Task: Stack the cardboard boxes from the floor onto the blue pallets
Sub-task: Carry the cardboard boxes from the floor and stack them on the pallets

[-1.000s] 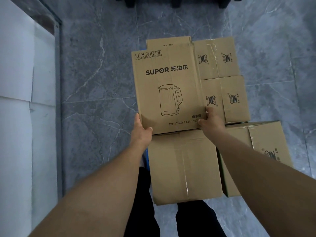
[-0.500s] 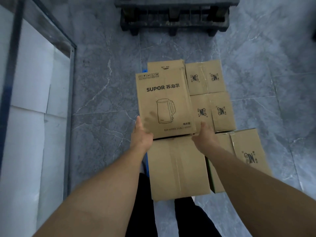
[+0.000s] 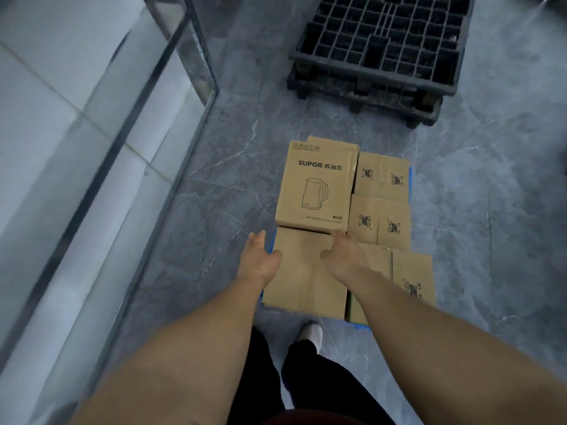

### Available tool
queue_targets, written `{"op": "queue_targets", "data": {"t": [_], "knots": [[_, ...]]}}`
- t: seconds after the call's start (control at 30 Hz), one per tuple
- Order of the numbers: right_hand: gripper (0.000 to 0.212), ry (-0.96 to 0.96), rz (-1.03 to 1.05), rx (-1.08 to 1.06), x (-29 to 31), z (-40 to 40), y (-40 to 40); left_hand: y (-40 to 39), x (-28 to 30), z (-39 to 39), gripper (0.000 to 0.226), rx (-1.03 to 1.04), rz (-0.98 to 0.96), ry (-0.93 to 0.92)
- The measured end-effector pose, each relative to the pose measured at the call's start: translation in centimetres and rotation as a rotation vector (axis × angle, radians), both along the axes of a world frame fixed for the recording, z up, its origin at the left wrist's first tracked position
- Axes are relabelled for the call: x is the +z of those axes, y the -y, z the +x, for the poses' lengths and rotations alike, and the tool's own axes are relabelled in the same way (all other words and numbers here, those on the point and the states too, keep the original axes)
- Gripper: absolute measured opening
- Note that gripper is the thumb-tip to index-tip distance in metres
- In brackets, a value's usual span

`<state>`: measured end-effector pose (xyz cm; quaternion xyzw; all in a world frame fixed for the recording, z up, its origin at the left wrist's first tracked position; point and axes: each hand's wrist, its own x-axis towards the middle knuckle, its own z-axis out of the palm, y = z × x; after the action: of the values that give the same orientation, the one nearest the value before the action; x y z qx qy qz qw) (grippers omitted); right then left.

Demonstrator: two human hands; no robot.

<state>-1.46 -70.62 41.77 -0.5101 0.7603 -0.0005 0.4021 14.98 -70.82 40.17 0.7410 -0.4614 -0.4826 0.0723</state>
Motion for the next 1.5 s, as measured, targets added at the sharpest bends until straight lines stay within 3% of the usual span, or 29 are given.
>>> {"op": "queue_targets", "data": {"t": [0.27,0.57,0.9,1.2,1.3,1.5], "knots": [[0.051,-0.006,-0.030,0.240,2.8,5.0,-2.8,-5.7,2.2,4.5,0.071,0.159,-0.087,0.047],[0.045,-0.108,-0.113,0.654,4.8,14.2,-7.3,-16.6,4.2,12.3,0.075,0.525,-0.113,0.122],[0.050,-0.076,-0.173,1.099,5.7,23.9,-23.3,-37.6,5.2,16.4,0.063,0.967,-0.090,0.227],[0.043,-0.028,-0.266,1.603,7.0,30.9,-38.6,-56.2,6.1,16.4,0.062,1.351,0.048,0.293],[0.041,-0.011,-0.262,1.768,7.1,33.2,-43.1,-60.7,6.4,15.9,0.063,1.522,0.077,0.295],[0.056,0.037,-0.268,2.082,7.3,37.5,-50.8,-66.5,6.9,14.1,0.067,1.840,0.134,0.303]]}}
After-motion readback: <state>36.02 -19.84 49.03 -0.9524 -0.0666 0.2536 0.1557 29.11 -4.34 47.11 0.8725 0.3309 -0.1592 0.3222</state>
